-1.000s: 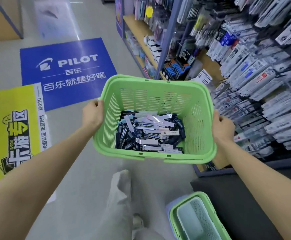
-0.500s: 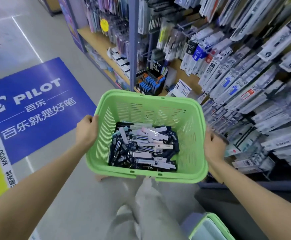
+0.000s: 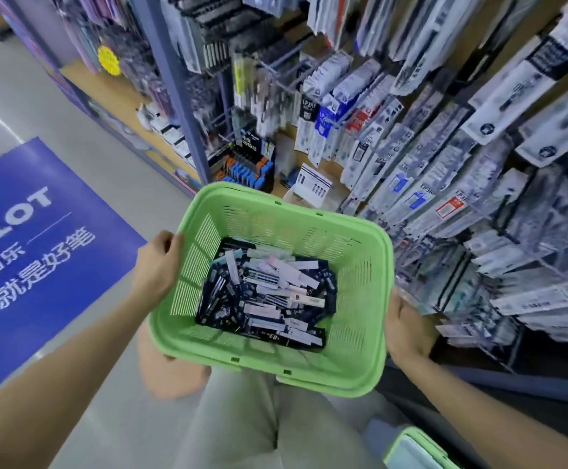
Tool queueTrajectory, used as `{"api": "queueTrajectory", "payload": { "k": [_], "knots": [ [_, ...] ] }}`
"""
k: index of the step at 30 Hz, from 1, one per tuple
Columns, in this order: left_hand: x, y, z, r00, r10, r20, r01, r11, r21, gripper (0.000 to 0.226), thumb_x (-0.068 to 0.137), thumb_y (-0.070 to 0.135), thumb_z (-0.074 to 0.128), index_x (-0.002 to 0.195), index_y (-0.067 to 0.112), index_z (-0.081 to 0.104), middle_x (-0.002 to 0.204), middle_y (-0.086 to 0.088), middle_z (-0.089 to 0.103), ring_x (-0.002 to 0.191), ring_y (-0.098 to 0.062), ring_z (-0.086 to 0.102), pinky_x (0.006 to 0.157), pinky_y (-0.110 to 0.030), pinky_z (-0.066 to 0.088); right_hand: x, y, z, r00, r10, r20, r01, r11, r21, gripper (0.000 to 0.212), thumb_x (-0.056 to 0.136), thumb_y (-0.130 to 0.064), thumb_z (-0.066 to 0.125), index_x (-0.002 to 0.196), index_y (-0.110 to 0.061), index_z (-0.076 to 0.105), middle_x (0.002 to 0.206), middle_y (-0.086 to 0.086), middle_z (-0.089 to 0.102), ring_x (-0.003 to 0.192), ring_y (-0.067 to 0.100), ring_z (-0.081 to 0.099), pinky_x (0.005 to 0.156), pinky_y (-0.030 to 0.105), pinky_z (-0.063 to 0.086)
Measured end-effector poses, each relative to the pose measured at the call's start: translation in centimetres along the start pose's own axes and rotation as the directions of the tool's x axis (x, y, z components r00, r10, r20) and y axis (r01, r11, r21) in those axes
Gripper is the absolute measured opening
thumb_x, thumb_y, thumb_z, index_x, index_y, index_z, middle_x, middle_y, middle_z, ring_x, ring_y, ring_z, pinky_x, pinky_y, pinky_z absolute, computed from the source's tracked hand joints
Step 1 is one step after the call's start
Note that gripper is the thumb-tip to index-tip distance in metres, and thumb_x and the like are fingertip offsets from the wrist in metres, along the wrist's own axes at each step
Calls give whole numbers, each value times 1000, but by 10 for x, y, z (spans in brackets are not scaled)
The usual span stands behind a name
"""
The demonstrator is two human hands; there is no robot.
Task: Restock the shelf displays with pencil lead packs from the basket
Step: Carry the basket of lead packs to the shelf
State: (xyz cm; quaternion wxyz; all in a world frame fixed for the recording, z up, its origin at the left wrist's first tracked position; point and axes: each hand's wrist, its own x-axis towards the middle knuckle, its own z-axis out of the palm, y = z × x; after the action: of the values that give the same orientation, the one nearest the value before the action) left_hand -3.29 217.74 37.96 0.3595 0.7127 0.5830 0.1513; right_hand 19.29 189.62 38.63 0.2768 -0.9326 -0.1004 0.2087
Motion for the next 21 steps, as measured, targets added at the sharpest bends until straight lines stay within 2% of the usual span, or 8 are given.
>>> {"api": "queueTrajectory", "payload": {
  "k": [2, 5, 7, 10, 12, 14, 19, 21],
  "knots": [
    [11, 12, 3, 999, 34, 13, -35, 999, 4, 36, 99, 32, 41, 83, 2, 54, 65, -12, 49, 63, -27, 44, 59, -37, 36, 2, -4, -5, 998, -5, -57, 7, 1000, 26, 53, 103, -26, 24, 65, -1, 51, 65, 13, 50, 49, 13, 39, 41, 19, 24],
    [28, 28, 5, 996, 82, 39, -84, 996, 36, 33, 99, 31, 42, 83, 4, 54, 65, -11, 50, 63, -28, 45, 60, -38, 39, 1, -9, -6, 990, -48, -134, 62, 993, 102, 55, 104, -21, 29, 62, 7, 51, 53, 20, 43, 38, 19, 27, 36, 13, 30],
    [41, 36, 7, 991, 122, 59, -125, 991, 53, 34, 99, 31, 42, 81, 5, 53, 64, -11, 50, 61, -27, 45, 59, -38, 39, 5, -4, 5, 984, -21, -177, 48, 988, 149, 55, 103, -26, 29, 66, 6, 55, 48, 6, 41, 41, 18, 36, 41, 17, 28],
    [59, 37, 11, 983, 161, 89, -168, 982, 81, 33, 99, 28, 43, 77, 4, 54, 63, -12, 50, 60, -26, 44, 56, -36, 34, 14, 7, 26, 990, 39, -136, -6, 971, 239, 43, 100, -30, 28, 68, -12, 52, 60, 1, 50, 62, 24, 52, 60, 32, 36],
    [72, 34, 15, 981, 154, 116, -167, 980, 110, 33, 99, 26, 43, 78, 3, 54, 66, -16, 52, 61, -27, 44, 55, -36, 33, 17, 6, 34, 992, 69, -103, -37, 960, 278, 39, 101, -32, 27, 76, -19, 54, 72, 1, 57, 74, 24, 57, 69, 29, 37],
    [87, 31, 20, 976, 157, 148, -173, 979, 105, 35, 99, 26, 44, 78, 1, 55, 66, -18, 53, 59, -26, 43, 53, -35, 32, 17, 3, 40, 990, 86, -112, -51, 957, 285, 35, 102, -27, 29, 95, -12, 60, 87, 3, 59, 84, 20, 56, 74, 26, 35],
    [129, 25, 33, 952, 177, 249, -219, 964, 153, 35, 100, 24, 42, 76, 1, 53, 63, -16, 51, 58, -26, 42, 50, -33, 29, 20, -12, 69, 964, 222, -144, -180, 950, 257, 35, 101, -20, 32, 78, -6, 54, 77, 23, 63, 78, 38, 62, 67, 37, 38],
    [149, 21, 39, 937, 184, 296, -243, 954, 177, 34, 100, 23, 41, 77, 1, 51, 63, -17, 51, 60, -28, 44, 50, -34, 28, 20, -17, 81, 948, 298, -113, -260, 929, 264, 38, 102, -21, 32, 86, 2, 58, 84, 30, 64, 79, 42, 62, 66, 38, 39]
  ]
}}
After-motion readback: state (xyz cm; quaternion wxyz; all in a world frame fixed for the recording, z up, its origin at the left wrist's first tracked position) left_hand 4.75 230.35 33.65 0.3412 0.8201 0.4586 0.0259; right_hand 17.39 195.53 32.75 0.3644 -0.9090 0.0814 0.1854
